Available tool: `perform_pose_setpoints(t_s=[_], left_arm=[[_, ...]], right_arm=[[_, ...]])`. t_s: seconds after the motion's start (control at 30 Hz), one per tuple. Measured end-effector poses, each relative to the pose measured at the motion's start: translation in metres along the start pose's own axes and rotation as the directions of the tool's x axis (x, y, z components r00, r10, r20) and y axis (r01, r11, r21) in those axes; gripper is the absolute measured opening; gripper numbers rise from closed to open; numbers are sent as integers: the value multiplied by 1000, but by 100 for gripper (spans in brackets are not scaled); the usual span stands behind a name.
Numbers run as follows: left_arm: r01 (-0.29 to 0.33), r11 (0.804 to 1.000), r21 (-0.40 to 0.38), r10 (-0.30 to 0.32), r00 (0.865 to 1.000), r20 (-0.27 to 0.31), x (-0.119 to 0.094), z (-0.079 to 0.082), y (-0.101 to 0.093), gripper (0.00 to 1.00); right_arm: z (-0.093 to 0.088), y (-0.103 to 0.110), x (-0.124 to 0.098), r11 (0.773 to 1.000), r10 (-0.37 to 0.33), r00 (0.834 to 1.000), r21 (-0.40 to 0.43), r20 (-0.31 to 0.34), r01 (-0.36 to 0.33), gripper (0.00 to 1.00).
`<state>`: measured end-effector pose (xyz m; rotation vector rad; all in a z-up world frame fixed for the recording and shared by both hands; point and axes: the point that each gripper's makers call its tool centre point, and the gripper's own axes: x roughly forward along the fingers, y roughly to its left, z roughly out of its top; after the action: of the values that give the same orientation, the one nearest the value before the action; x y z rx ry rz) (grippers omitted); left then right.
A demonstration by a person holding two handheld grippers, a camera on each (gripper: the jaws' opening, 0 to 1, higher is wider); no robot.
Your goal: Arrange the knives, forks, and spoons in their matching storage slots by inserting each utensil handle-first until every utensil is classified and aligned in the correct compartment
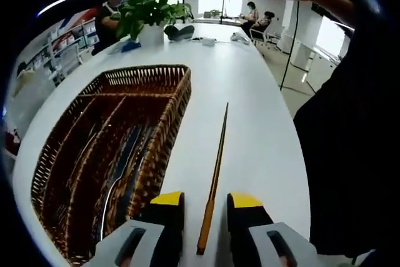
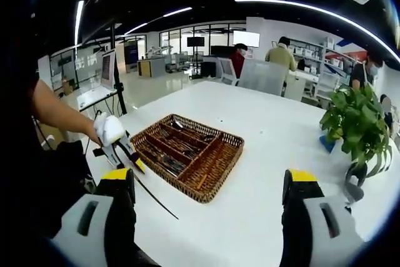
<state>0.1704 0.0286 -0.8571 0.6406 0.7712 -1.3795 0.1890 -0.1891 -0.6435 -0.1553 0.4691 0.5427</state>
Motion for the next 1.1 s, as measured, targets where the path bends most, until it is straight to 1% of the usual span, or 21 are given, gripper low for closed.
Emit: perform_pose_setpoints(t_s=[0.1, 0.17, 0.23, 0.27, 0.3, 0.33, 0.37, 0.4, 0.43, 0.57, 0.6, 0.63, 0.67, 0.7, 0.73, 0.77, 0.83, 0.97, 1.0, 1.03, 1.1], left_arm=[[15, 998, 60, -12, 999, -51, 7, -2, -4, 19], [3, 995, 100, 5, 997, -77, 12, -5, -2, 12], [4, 992, 124, 6, 997, -81, 16, -4, -4, 10], [4, 990, 141, 9, 995, -95, 17, -6, -3, 9], [12, 983, 182, -3, 999, -45, 19, 4, -5, 9], [10, 989, 150, 3, 996, -85, 13, -2, -6, 9], [11, 987, 162, 5, 995, -95, 11, -2, -6, 8], [11, 977, 211, 12, 994, -111, 14, -3, -3, 4], [12, 976, 216, 12, 994, -112, 17, -2, -5, 4], [6, 987, 162, 13, 993, -115, 18, -3, -3, 3], [-11, 994, 109, 25, 992, -120, 17, -4, 0, 3], [-14, 994, 108, 25, 994, -105, 16, -1, 1, 3], [-24, 997, 77, 29, 998, -61, 14, 8, 1, 3], [-30, 999, 44, 31, 999, -32, 11, 14, 3, 2], [-53, 998, 33, 53, 999, 0, 5, 22, 8, 2], [-64, 998, 26, 64, 998, 13, 1, 26, 10, 2], [-67, 997, -25, 69, 996, 65, -7, 39, 14, 2], [-89, 994, -62, 97, 987, 126, -25, 54, 22, 2], [-90, 992, -87, 102, 984, 146, -28, 58, 24, 2], [-83, 989, -126, 105, 978, 179, -33, 64, 26, 2], [-81, 980, -184, 122, 967, 223, -43, 70, 30, 1]], right_arm=[[1, 0, 2, 1000, 4, 1000, 0, -2, -4, 99], [2, 0, 2, 1000, 5, 1000, 1, 0, -5, 99], [2, 0, 3, 1000, 6, 1000, 1, -1, -6, 99], [2, 0, 3, 1000, 6, 1000, 1, 0, -6, 99], [2, -1, 3, 1000, 7, 1000, 3, 0, -7, 99], [2, -1, 3, 1000, 7, 1000, 4, 0, -7, 99], [2, -2, 3, 1000, 6, 1000, 5, 0, -6, 99], [2, -2, 3, 1000, 5, 1000, 5, 0, -5, 99], [2, -2, 4, 1000, 6, 1000, 5, 0, -6, 99], [3, 0, 6, 1000, 13, 1000, 3, 1, -13, 99], [4, 1, 7, 1000, 16, 1000, 1, 2, -16, 99], [4, 1, 7, 1000, 18, 1000, 0, 4, -18, 99], [4, 2, 7, 1000, 20, 1000, -2, 3, -20, 99], [4, 3, 8, 1000, 23, 1000, -5, 2, -23, 99], [4, 3, 8, 1000, 24, 1000, -6, 1, -24, 99], [3, 4, 9, 1000, 25, 1000, -7, 0, -25, 99], [3, 4, 9, 1000, 28, 1000, -7, -1, -28, 99], [7, 6, 12, 999, 37, 999, -18, 1, -37, 99], [7, 6, 13, 999, 38, 999, -19, 2, -38, 99], [9, 7, 14, 999, 42, 999, -21, 4, -42, 99], [10, 9, 16, 999, 48, 999, -25, 6, -48, 99]])
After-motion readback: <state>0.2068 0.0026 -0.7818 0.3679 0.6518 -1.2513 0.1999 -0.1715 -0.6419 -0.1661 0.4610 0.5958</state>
